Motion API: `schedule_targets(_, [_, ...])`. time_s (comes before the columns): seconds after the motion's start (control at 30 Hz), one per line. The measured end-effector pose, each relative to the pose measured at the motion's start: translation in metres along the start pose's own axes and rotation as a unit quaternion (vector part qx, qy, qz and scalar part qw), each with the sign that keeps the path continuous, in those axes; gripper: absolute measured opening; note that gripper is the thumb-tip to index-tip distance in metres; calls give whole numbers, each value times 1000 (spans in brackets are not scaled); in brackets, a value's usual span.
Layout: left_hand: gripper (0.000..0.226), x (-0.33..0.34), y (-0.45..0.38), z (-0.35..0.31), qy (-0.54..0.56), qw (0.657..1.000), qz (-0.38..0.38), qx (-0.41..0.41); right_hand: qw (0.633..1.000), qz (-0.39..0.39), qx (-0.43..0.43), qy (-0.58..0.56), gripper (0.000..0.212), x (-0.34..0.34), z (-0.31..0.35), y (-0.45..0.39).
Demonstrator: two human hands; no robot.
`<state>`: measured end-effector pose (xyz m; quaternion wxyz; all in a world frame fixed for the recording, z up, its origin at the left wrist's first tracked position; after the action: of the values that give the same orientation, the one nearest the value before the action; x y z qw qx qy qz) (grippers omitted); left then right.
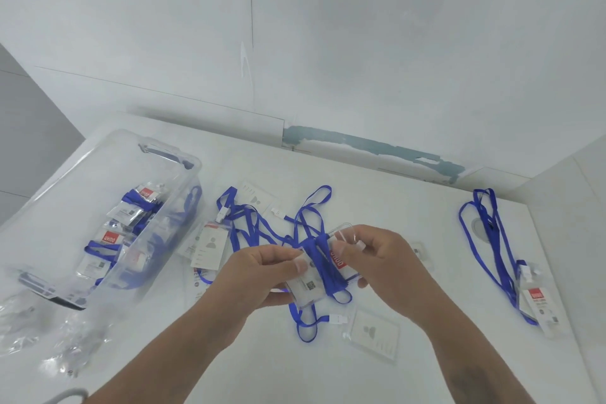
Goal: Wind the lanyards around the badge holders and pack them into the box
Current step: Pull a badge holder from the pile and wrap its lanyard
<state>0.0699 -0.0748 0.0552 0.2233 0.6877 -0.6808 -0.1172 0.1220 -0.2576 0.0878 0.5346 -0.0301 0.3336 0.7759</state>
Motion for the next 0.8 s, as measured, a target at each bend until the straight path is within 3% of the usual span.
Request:
schedule_targets(0.13, [18,-6,0,-5,-85,995,5,55,995,38,-18,92,16,1,8,-6])
schedule_targets(0.37, [8,-28,-1,-10,-155,980,-3,122,986,66,-18,149,12,24,25,-10])
schedule_targets(0.47, [15,-57,2,-13,-164,977,22,132,983,71,-11,167,14,49,42,-12])
schedule_targets(0.8, [4,-193,7,-41,-200,971,43,122,982,77,14,170,11,165,108,-39])
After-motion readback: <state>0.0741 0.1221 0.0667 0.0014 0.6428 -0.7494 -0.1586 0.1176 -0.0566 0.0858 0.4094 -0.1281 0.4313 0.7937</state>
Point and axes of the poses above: each hand's wrist, its own y-axis away from the middle knuckle, its own x-axis out of the palm, z = x × y, the point moved 3 cm from there along -y, towards the middle knuckle, and after that the axes turned 11 degrees about x, right-handed, at the moved point
